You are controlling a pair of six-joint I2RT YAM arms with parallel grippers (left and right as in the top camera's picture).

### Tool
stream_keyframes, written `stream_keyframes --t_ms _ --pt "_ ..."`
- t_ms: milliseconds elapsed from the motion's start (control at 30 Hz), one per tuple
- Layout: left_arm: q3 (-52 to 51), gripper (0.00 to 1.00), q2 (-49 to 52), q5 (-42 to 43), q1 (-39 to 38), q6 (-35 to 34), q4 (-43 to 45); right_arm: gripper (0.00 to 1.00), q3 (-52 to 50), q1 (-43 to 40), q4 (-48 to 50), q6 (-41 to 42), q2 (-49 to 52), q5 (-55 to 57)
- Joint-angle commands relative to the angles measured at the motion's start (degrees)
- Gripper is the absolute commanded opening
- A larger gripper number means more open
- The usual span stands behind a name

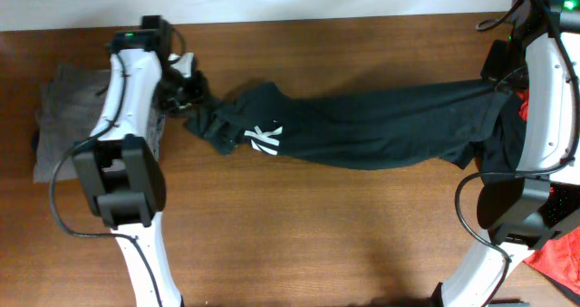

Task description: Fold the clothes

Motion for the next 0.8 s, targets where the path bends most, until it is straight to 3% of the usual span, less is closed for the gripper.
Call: stream_keyframes --t_ms 0,300,767 --pt "1.0 0.52 1.5 1.5 1.6 -3.9 -0.8 0.04 -0.2 -0.5 -0.1 0.5 0.2 1.5" --pt "-1.2 0.53 3.2 6.0 -0.1 -3.9 2.3 0.04 -0.2 -0.5 -0.5 0.5 0.2 1.3" --pt "-3.5 0.53 3.5 6.0 -1.0 -5.5 5.9 0.04 -0.2 -0.5 -0.7 0.5 0.2 1.0"
